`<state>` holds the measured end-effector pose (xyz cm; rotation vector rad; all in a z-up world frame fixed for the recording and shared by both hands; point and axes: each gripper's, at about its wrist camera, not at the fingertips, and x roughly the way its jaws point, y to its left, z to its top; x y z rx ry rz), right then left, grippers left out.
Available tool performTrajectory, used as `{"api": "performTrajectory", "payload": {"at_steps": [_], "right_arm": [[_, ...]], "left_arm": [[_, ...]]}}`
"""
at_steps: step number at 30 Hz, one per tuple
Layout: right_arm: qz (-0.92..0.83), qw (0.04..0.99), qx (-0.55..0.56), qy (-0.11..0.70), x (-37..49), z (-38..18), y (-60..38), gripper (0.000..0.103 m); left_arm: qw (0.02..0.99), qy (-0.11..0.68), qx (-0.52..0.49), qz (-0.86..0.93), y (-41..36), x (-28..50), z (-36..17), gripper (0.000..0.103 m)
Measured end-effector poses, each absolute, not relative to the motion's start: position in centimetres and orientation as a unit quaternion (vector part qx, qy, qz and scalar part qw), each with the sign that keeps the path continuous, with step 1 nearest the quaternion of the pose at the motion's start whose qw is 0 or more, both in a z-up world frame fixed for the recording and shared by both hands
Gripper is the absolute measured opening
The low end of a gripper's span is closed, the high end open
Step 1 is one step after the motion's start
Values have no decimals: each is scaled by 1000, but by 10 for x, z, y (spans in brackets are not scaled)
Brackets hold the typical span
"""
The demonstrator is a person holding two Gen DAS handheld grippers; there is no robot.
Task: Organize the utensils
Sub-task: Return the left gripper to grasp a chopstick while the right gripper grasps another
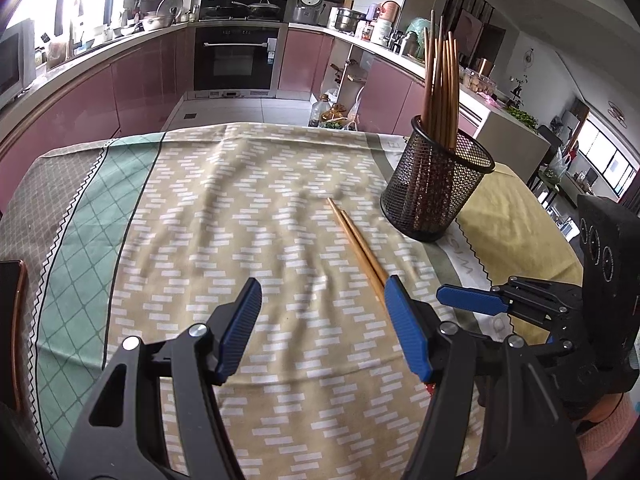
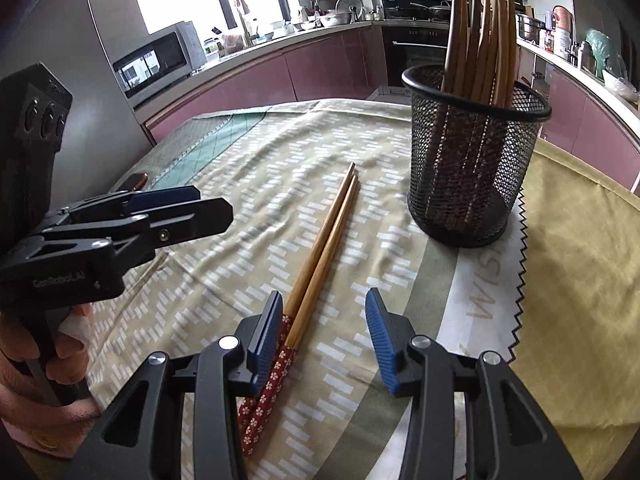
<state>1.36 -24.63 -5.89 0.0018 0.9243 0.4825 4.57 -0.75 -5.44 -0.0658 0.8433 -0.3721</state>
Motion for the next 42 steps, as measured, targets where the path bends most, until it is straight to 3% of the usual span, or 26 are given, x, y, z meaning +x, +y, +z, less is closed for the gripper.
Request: {"api": "performTrajectory", "payload": {"at_steps": [13,20,35,42], "right_arm": [[210,866,-8,453,19,-64,-246,28],[207,864,4,459,20,-63,-256,28],[214,857,36,467,20,-63,-270,28],[215,858,31,466,19,-63,-270,28]], "left_arm": [[888,418,-33,-186,-11,48,-61,62],[877,433,-20,-208,-25,48,-70,61],[858,462,23,-225,-59,61,-90,53],[858,461,40,-224,-62,64,-91,43]]}}
